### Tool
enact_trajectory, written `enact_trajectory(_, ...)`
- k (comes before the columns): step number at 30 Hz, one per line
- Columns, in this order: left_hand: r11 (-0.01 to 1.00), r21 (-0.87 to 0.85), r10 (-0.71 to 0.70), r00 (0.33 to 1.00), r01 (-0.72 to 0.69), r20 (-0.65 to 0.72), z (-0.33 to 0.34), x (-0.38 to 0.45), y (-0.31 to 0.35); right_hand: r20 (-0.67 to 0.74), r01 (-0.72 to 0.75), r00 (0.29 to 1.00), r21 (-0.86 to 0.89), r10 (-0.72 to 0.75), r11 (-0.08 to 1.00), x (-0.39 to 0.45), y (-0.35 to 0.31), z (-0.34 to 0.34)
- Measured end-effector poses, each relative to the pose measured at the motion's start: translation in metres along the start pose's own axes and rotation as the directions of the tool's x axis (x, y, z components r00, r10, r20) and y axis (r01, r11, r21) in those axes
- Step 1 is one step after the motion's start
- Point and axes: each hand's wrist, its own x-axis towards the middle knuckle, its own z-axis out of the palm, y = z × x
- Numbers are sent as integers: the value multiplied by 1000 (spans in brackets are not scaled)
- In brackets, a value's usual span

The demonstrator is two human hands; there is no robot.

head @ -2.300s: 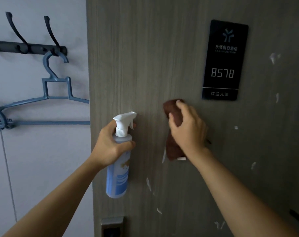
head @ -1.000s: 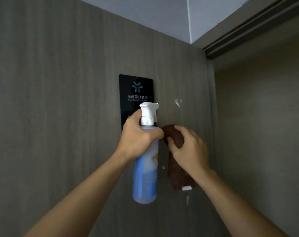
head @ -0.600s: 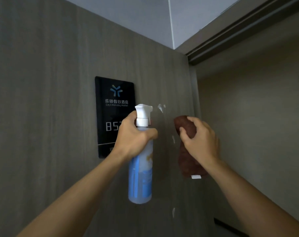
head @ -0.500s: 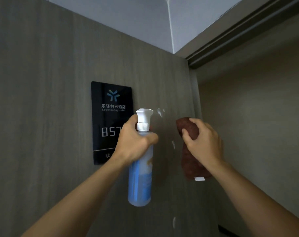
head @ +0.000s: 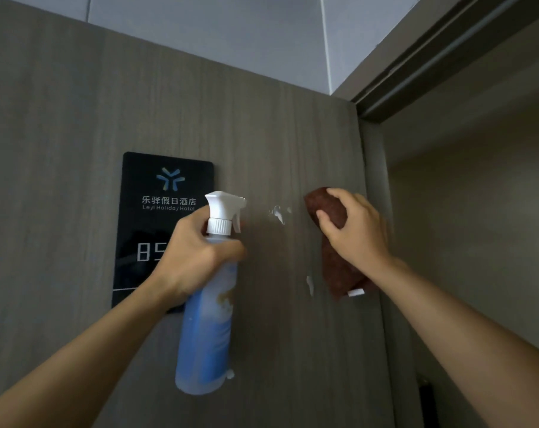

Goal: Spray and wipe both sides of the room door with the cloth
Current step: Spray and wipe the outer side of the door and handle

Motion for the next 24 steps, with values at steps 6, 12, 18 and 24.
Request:
enact_trajectory(6, 997, 82, -5, 999, 8, -40, -9, 5, 0, 21, 134, 991, 78, -136, 988, 54, 1, 41)
enact_trajectory(12, 993, 113, -25, 999, 28, -30, -9, 10, 2, -18, 456, 890, 93, -456, 885, 26, -11, 47)
enact_trajectory(18, 989, 144, -20, 999, 24, -30, -6, 9, 3, 102, 555, 819, 114, -565, 824, 31, 8, 35)
enact_trajectory(24, 986, 168, -2, 1000, 6, -24, -6, 8, 3, -43, 214, 977, 143, -210, 966, 79, -6, 48)
